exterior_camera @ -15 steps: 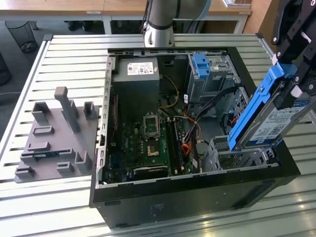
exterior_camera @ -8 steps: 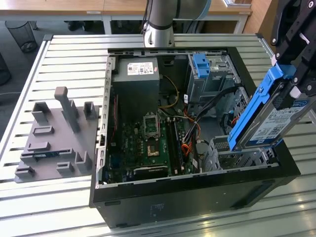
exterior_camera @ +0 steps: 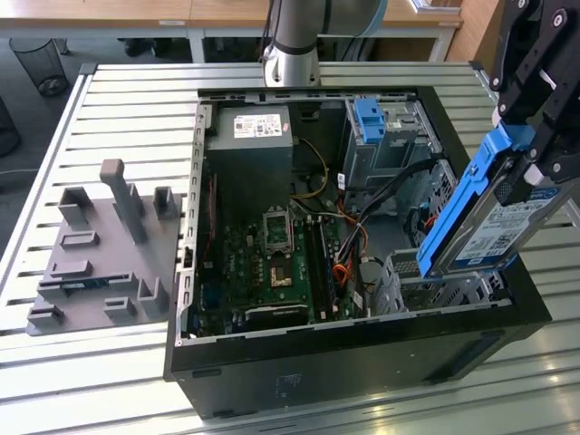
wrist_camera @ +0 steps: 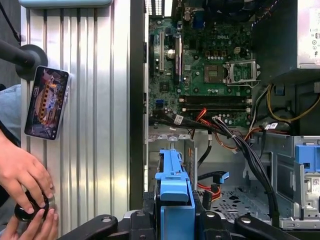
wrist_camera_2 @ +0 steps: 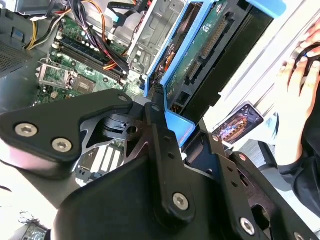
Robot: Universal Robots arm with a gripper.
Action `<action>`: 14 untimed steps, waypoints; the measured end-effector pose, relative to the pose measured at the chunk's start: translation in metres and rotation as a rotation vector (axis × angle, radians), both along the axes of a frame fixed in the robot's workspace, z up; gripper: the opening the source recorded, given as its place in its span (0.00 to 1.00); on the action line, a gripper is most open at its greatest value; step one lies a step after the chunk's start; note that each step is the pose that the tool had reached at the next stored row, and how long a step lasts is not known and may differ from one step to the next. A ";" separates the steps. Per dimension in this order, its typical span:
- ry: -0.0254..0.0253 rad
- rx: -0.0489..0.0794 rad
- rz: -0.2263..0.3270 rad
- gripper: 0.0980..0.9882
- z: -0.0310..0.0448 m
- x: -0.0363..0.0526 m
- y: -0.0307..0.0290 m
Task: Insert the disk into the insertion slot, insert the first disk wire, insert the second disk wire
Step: 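Insert the disk into the insertion slot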
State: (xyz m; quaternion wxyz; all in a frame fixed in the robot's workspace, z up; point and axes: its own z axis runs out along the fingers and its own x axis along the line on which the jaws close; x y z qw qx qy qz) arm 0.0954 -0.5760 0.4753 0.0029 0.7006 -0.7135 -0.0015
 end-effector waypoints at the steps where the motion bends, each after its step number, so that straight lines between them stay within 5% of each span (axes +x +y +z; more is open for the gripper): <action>1: -0.0011 0.000 0.000 0.30 -0.0006 -0.0007 0.0005; 14: -0.0096 0.000 0.000 0.30 -0.0115 -0.0064 0.0089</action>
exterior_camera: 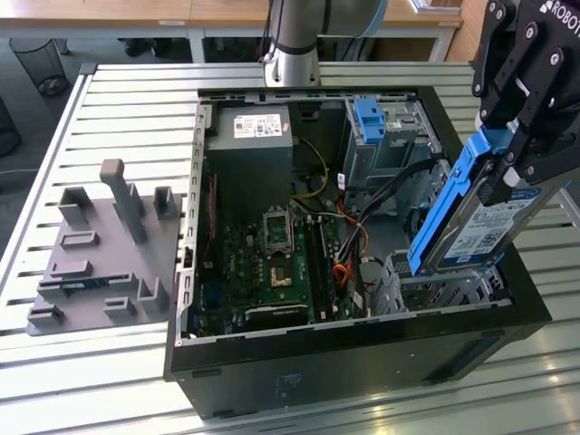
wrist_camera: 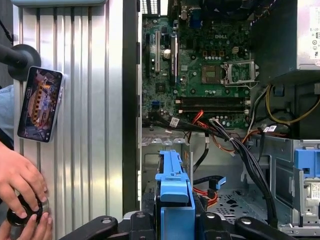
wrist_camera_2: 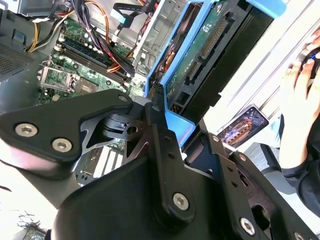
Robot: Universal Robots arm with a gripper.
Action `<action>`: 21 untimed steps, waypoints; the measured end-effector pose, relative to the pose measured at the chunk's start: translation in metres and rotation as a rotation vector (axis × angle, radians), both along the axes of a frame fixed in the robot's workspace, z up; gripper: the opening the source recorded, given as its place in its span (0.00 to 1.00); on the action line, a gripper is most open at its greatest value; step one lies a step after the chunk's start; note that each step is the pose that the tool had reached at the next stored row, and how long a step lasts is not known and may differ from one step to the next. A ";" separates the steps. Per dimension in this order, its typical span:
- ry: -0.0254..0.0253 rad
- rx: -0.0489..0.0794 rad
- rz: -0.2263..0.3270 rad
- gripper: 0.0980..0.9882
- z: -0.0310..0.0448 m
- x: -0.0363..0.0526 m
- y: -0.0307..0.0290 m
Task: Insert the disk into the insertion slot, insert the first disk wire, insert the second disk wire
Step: 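Insert the disk into the insertion slot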
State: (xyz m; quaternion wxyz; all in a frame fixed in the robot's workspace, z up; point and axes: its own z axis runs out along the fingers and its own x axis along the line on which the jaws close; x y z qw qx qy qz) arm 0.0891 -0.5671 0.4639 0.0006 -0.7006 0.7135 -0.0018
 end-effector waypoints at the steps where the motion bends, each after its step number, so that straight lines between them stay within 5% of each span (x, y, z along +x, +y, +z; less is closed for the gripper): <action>1: -0.0004 0.000 0.000 0.30 -0.0010 -0.0001 0.0005; 21: -0.0014 0.000 0.000 0.30 -0.0126 -0.0027 0.0125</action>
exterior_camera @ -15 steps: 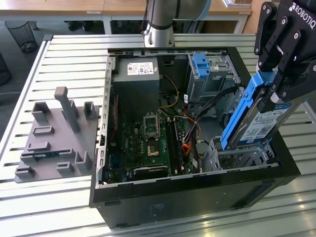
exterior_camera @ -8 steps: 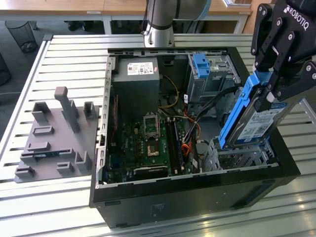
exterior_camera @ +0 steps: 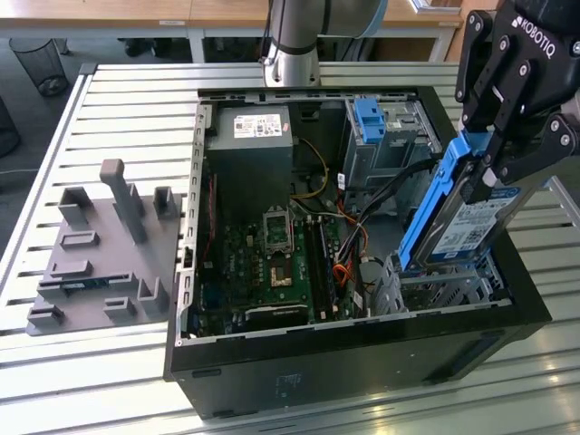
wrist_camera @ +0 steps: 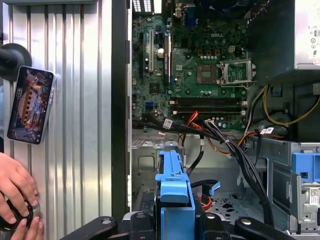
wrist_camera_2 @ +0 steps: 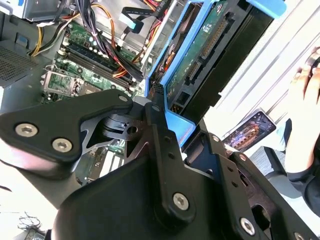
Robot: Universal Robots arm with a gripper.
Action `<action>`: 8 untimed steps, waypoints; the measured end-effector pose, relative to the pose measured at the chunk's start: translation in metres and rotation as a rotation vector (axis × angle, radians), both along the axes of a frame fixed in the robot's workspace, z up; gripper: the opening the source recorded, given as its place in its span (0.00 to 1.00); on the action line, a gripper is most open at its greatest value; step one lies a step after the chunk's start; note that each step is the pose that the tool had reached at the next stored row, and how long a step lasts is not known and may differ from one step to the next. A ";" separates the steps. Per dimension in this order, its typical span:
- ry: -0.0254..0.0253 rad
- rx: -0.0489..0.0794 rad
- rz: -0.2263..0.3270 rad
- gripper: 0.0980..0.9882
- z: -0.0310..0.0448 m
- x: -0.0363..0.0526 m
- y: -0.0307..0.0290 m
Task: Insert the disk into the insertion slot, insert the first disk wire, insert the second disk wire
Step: 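Insert the disk into the insertion slot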
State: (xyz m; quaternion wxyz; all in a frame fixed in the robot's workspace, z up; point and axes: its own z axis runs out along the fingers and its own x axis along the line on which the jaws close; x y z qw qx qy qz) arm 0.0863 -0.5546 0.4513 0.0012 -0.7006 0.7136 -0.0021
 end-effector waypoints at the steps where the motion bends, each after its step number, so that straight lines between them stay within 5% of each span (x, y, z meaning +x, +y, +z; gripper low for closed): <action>1: 0.0000 0.000 0.000 0.30 -0.0008 0.0000 0.0004; 8: -0.0001 0.000 -0.002 0.30 -0.0056 0.0000 0.0007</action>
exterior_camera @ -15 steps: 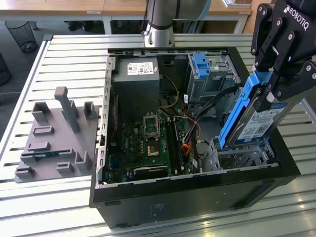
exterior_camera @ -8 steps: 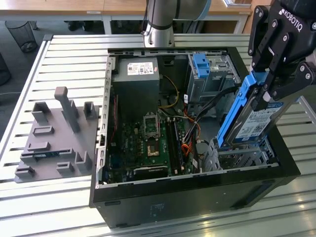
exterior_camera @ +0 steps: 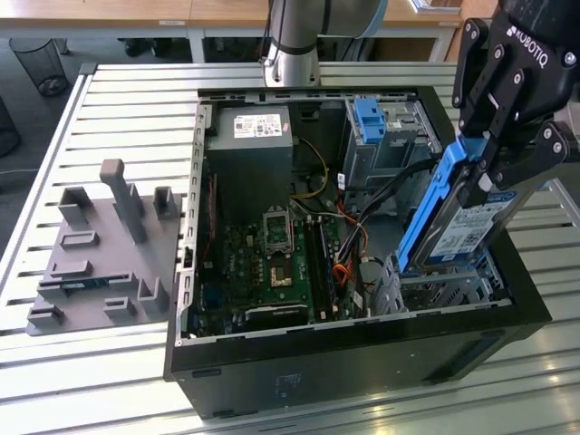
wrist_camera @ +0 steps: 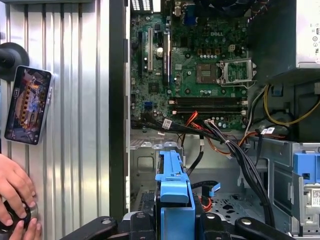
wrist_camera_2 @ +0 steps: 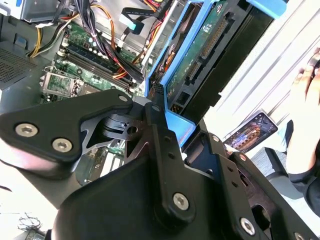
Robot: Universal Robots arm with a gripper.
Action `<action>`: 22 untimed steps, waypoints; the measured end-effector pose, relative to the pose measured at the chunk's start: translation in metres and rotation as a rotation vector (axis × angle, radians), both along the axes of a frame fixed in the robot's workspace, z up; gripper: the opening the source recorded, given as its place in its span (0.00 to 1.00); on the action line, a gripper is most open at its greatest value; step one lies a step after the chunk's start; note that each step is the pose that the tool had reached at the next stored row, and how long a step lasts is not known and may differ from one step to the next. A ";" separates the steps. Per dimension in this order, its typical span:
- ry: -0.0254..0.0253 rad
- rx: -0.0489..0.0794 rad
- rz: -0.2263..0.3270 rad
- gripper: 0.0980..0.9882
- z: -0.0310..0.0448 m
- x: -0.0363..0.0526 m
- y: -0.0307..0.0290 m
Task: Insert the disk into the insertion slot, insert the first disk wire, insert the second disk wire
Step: 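Insert the disk into the insertion slot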
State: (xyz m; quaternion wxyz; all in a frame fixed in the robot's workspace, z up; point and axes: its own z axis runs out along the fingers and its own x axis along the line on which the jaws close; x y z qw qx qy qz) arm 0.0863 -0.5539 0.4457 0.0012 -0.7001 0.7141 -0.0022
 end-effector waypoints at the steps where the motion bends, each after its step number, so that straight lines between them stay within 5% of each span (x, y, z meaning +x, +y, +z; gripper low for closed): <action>1: 0.0000 0.000 0.000 0.30 -0.0006 0.0000 0.0000; 22: 0.0000 0.000 -0.002 0.30 -0.0136 -0.0015 0.0003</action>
